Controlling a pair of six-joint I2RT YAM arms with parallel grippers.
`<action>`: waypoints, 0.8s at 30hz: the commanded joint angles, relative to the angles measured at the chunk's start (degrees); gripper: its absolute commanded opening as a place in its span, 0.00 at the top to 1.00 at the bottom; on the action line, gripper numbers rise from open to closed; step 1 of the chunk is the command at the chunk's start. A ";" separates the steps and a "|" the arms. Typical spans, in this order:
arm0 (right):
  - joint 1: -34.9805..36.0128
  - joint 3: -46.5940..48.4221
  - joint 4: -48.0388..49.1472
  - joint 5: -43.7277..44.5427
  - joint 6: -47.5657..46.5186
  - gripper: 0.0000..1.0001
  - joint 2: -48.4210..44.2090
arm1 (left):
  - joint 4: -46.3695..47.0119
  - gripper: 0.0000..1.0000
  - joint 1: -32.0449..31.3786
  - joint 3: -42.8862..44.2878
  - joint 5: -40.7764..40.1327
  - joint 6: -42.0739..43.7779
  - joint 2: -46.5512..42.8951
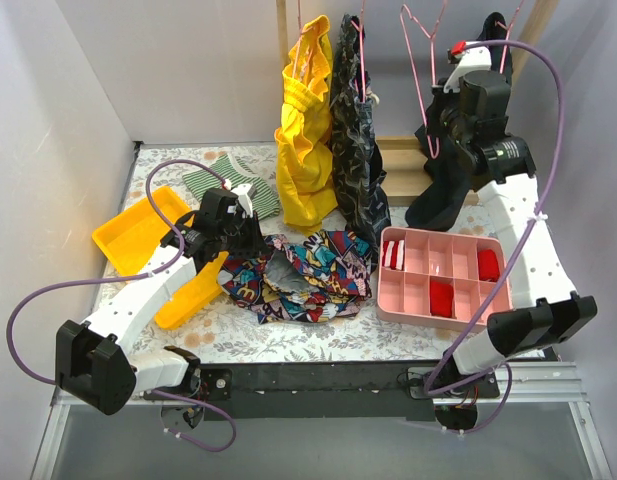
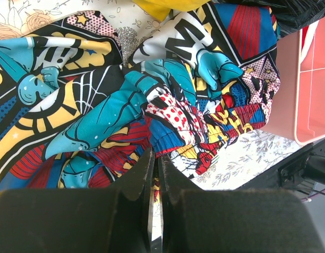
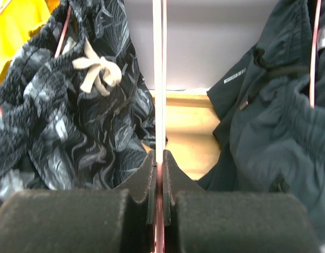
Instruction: Place the shorts on the hanger
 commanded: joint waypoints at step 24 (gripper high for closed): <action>0.24 -38.41 -29.47 -32.86 12.72 0.99 -55.42 | 4.84 1.00 0.36 4.70 -7.74 -5.14 7.52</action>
